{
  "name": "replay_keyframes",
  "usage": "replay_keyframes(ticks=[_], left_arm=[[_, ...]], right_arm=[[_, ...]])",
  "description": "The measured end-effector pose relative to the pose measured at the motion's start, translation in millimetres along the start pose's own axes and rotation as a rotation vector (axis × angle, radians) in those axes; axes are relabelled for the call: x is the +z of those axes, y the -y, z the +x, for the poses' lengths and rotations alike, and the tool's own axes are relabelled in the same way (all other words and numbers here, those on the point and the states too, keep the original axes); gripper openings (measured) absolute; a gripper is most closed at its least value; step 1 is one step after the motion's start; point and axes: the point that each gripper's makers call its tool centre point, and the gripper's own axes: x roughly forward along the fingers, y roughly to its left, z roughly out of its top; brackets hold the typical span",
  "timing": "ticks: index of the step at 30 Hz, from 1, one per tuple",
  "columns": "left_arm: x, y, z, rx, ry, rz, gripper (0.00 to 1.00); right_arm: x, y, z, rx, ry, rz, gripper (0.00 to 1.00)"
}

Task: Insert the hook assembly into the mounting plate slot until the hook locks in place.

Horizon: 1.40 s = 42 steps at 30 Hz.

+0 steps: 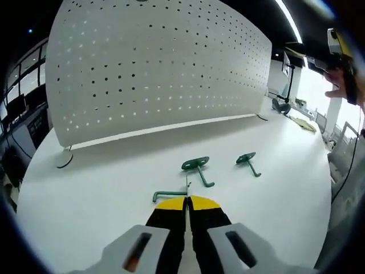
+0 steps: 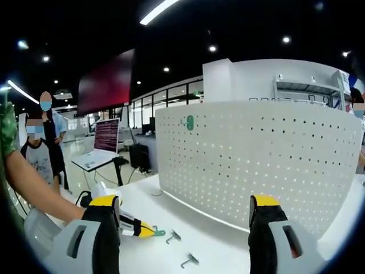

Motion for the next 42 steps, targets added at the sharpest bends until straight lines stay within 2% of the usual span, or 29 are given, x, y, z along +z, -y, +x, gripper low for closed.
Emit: replay_keyframes(ticks=[12, 20, 30, 42], left_arm=[[1.4, 4.0, -1, 0.007, -0.016, 0.113, 0.02], [8.7, 7.6, -4, 0.006, -0.008, 0.176, 0.01], [30.0, 22.7, -14, -0.03, 0.035, 0.225, 0.01], [63.2, 57.7, -33, -0.109, 0.105, 0.293, 0.01]], right_arm=[[-4.0, -2, 0, 0.008, -0.012, 0.003, 0.95], [-9.0, -3, -1, 0.015, -0.026, 0.007, 0.94], [-16.5, -6, 0, 0.027, -0.046, 0.009, 0.94], [-25.4, -8, -1, 0.035, -0.064, 0.017, 0.93]])
